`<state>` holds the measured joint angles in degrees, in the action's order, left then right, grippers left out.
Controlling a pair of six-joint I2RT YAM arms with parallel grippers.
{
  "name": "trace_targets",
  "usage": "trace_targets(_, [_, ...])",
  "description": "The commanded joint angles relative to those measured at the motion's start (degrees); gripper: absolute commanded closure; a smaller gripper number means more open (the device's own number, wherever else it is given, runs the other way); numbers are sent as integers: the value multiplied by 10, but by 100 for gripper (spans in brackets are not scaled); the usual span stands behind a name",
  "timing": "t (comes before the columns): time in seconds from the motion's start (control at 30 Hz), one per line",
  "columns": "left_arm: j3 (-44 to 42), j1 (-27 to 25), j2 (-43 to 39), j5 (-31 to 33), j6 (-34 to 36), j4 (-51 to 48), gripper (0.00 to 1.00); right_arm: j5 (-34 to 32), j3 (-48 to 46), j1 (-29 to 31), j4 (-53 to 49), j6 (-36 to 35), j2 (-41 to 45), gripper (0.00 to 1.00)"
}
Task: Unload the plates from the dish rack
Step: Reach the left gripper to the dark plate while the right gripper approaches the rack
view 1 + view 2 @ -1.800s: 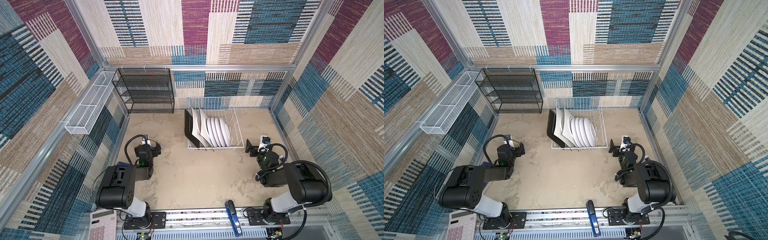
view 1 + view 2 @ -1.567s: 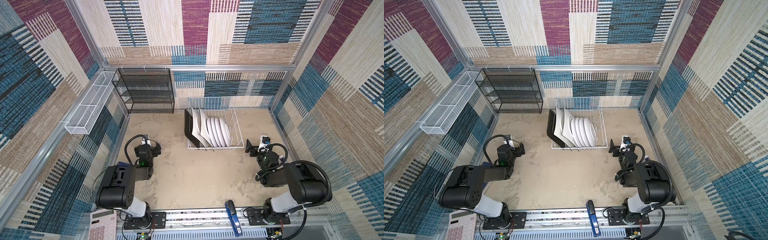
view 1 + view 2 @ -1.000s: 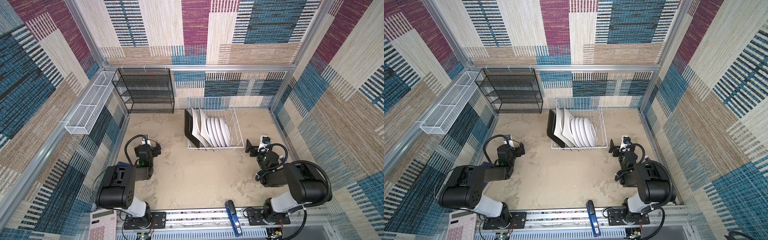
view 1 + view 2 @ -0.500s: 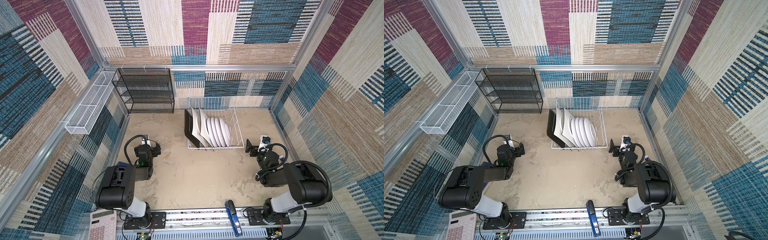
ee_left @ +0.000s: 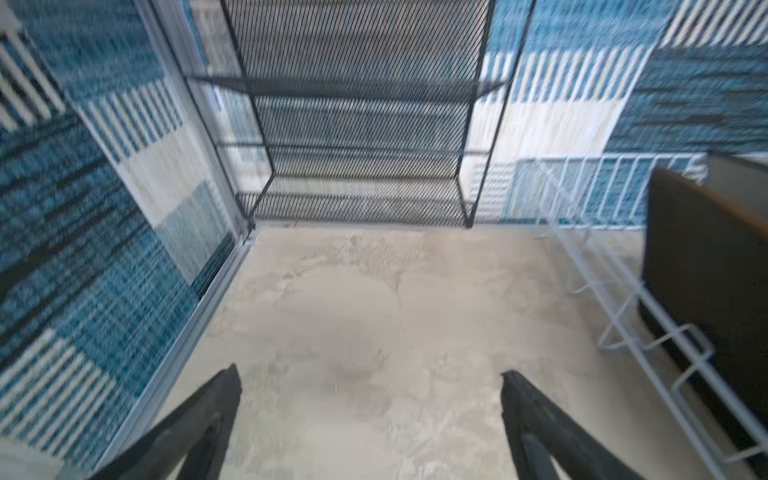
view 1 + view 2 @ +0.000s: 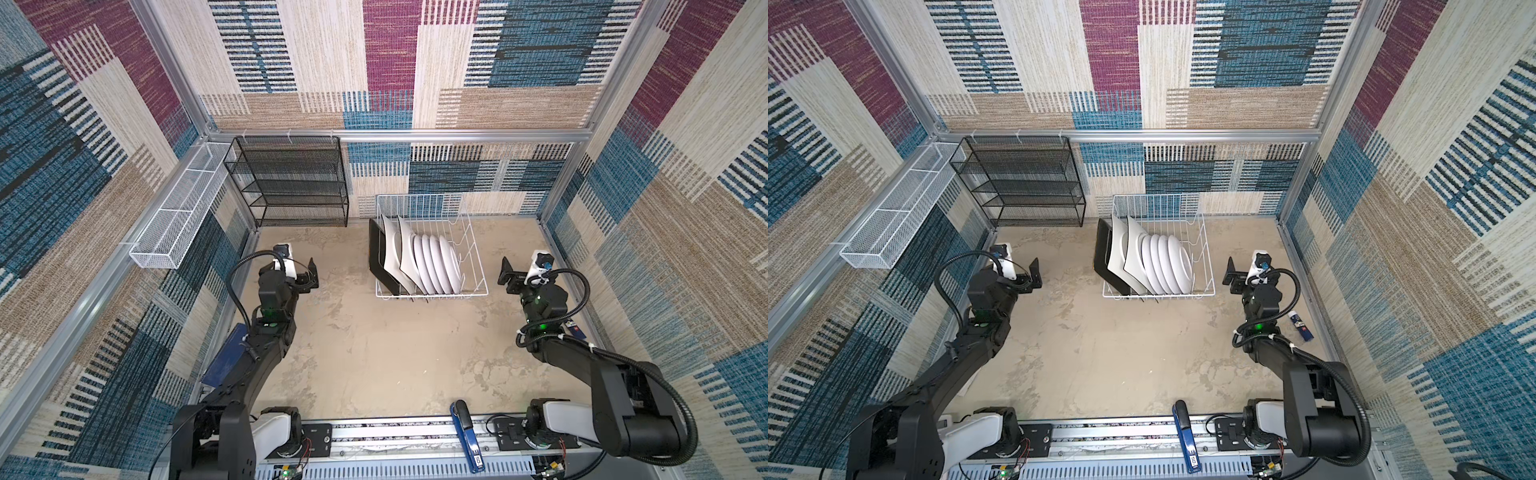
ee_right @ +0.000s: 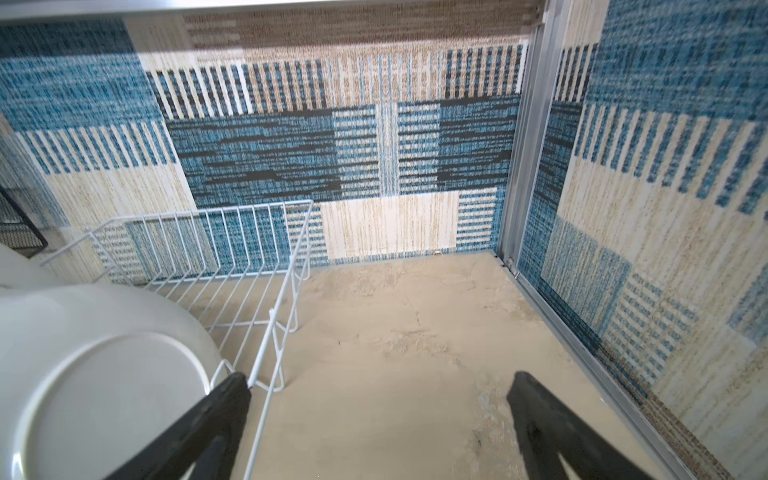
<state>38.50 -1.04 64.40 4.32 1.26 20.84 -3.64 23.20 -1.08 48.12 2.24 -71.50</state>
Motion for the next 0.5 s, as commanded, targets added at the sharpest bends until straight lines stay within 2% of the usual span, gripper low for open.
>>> trace_targets(0.0, [73,0,-16,-51,2,-175,0,15,40,1,-119,39,29,1])
trace_targets(0.2, [202,-1,-5,-122,-60,-330,0,104,109,1,-245,67,74,1])
trace_targets(0.37, [283,-11,39,-213,-101,-403,2,210,153,2,-319,67,93,1])
trace_targets(0.47, [328,-32,71,-240,-111,-442,3,264,181,3,-354,55,96,1])
